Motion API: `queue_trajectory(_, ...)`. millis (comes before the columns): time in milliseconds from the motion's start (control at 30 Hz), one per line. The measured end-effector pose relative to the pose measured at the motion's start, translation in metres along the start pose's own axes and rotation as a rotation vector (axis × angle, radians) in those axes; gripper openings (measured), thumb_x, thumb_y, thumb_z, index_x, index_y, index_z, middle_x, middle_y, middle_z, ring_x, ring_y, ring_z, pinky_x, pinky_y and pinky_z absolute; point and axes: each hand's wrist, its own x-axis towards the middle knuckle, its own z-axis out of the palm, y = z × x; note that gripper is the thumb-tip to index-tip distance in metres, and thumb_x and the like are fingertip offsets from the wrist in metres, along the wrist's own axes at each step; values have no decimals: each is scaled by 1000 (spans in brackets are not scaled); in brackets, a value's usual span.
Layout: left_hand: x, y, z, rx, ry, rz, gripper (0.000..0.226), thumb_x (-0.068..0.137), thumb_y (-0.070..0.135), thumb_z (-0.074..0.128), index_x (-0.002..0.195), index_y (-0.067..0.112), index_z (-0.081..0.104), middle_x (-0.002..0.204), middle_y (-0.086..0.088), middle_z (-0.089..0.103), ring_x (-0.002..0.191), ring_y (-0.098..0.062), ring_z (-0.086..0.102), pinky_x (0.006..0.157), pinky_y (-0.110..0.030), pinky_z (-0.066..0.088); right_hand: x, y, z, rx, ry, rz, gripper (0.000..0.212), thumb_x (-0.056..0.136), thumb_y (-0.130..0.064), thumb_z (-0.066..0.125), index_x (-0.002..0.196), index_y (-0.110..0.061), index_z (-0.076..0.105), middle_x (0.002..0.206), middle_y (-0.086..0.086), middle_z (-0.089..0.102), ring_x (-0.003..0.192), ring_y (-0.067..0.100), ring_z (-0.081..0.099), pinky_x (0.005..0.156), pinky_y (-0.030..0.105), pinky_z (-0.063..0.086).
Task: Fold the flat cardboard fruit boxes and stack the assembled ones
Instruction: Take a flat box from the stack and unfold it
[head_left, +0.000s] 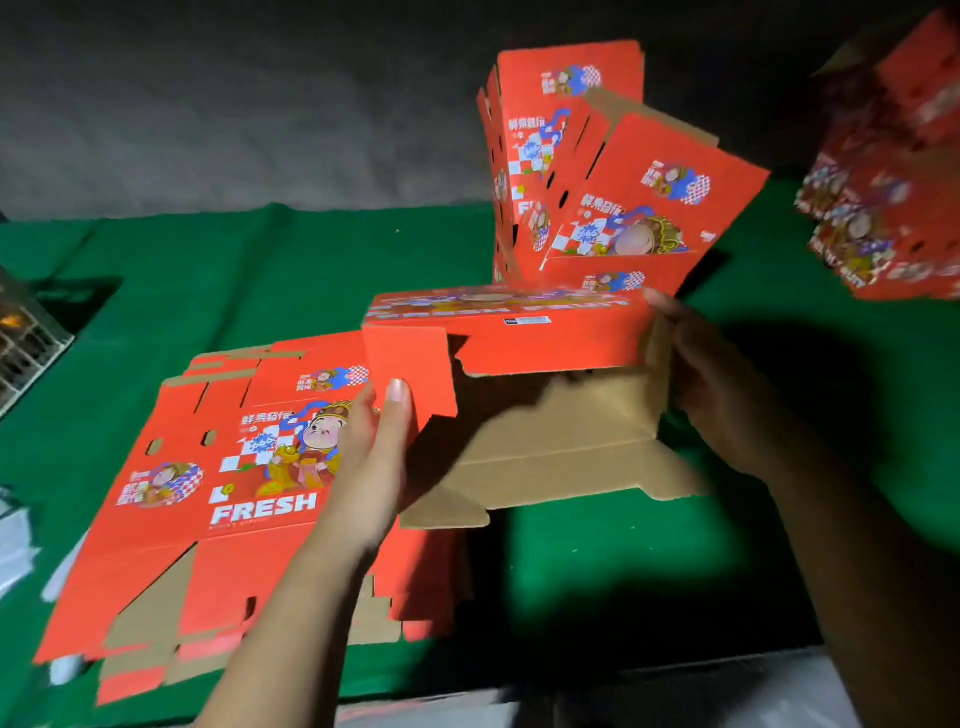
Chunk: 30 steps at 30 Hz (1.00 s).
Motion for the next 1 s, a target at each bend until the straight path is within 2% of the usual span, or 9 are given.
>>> queue_trajectory(100, 10, 19, 15, 144, -9, -32, 95, 69, 99, 30, 145, 42, 42, 149, 6, 48, 138, -14, 45, 120, -44, 30, -6, -1, -28, -143, 11, 7, 77, 75, -59, 82, 144, -48, 48, 144, -18, 59, 131, 5, 55, 99, 28, 50)
queue_trajectory(267, 19, 36, 65, 243, -106, 40, 118, 51, 110, 33, 141, 34, 40, 139, 7, 42, 126, -8, 42, 106, -29, 29, 3, 7, -85, -262, 78, 13, 69, 90, -2, 70, 141, -40, 45, 113, -36, 69, 100, -15, 62, 78, 8, 50)
queue_trajectory(367, 26, 37, 109, 187, 1, 182, 97, 64, 91, 53, 136, 28, 36, 137, 2, 39, 136, -15, 35, 111, -29, 30, 15, -3, -117, -275, 107, -8, 51, 86, -18, 61, 129, -46, 56, 95, -34, 71, 84, -16, 62, 71, 6, 47)
queue_trajectory(467, 41, 31, 148, -53, -118, 228, 89, 74, 60, 70, 143, 31, 22, 152, 4, 37, 141, -4, 41, 109, -15, 38, 37, -1, -149, -276, 159, 51, 25, 82, -38, 55, 106, -44, 58, 73, -15, 60, 61, -6, 55, 63, 27, 44)
queue_trajectory(567, 55, 17, 178, -114, -170, 158, 104, 77, 42, 84, 154, 37, 14, 156, 15, 32, 136, 15, 39, 107, -9, 38, 52, 12, -171, -440, 107, 107, 26, 75, -42, 53, 96, -30, 43, 81, 0, 48, 78, 20, 55, 67, 33, 44)
queue_trajectory(667, 65, 0, 192, -144, -13, 126, 89, 86, 15, 80, 158, 28, 28, 156, 11, 41, 138, 7, 43, 121, -30, 35, 53, 26, -178, -736, -80, -9, 27, 79, -59, 49, 97, -41, 42, 89, -10, 58, 82, 11, 62, 69, 44, 49)
queue_trajectory(767, 81, -3, 185, -212, 70, 153, 71, 89, 7, 73, 150, 28, 43, 147, 8, 56, 129, 0, 56, 101, -21, 51, 62, 23, -172, -788, -73, -174, 19, 86, -51, 49, 98, -42, 36, 129, 15, 58, 128, 35, 52, 100, 62, 41)
queue_trajectory(933, 110, -4, 170, -200, 94, 168, 56, 96, -5, 62, 132, 31, 40, 133, 0, 57, 115, -9, 58, 101, -26, 47, 74, 13, -160, -924, -164, -311, 31, 98, -16, 48, 107, -44, 36, 170, 1, 15, 154, -2, 17, 110, 20, 29)
queue_trajectory(1000, 119, -8, 161, -224, 92, 106, 47, 99, 0, 59, 119, 36, 37, 126, -1, 60, 104, -15, 61, 86, -28, 53, 86, 17, -145, -960, -166, -337, 43, 91, 10, 49, 108, -30, 50, 169, 10, 18, 153, 2, 22, 108, 22, 32)
